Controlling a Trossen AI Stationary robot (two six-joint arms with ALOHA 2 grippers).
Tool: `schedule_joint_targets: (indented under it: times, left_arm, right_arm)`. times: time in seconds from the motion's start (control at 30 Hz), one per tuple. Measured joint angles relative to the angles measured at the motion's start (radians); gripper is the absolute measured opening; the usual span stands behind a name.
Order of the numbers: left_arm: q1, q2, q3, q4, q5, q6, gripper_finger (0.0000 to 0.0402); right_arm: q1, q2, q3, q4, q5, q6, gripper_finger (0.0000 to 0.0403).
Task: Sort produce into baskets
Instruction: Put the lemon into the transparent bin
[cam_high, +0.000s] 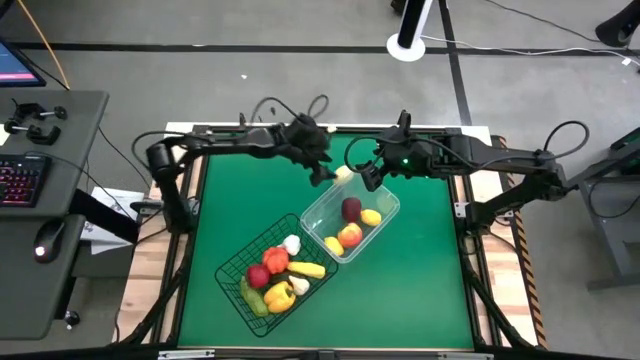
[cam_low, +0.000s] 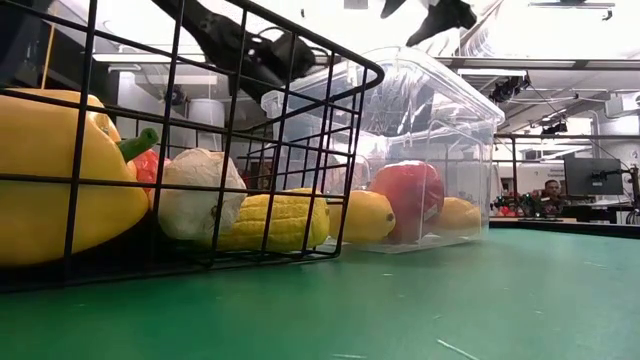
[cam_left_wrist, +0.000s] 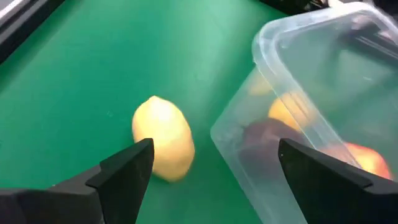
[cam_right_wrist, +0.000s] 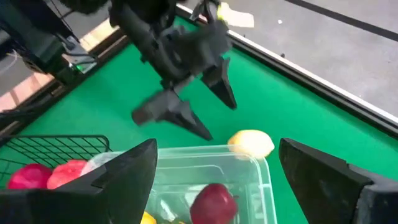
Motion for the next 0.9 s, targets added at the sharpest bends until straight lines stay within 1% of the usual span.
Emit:
schedule_joint_targets:
  times: [0.17, 0.4, 0.53, 0.73, 0.9]
  left_arm:
    - [-0.053, 0.102, 0.0, 0.107, -0.182, -0.033, 0.0331]
    - [-0.096, 0.18, 0.0, 0.234, -0.31, -0.015, 0.0331]
    - [-0.099, 0.21, 0.0, 0.283, -0.32, -0.014, 0.0331]
    - [-0.096, 0.265, -0.001, 0.278, -0.317, -0.021, 0.0331]
    - [-0.102, 0.263, 0.0, 0.284, -0.327, 0.012, 0.0322]
  right_arm:
    - [0.0, 0.0, 0.0, -0.005, 0.0, 0.0, 0.0328]
    - [0.0, 0.0, 0.0, -0.006, 0.001, 0.0, 0.0328]
    - [0.0, 0.0, 0.0, -0.008, 0.002, 0.0, 0.0328]
    - [0.0, 0.0, 0.0, -0.009, 0.002, 0.0, 0.0328]
    - [0.0, 0.0, 0.0, -0.009, 0.003, 0.0, 0.0328]
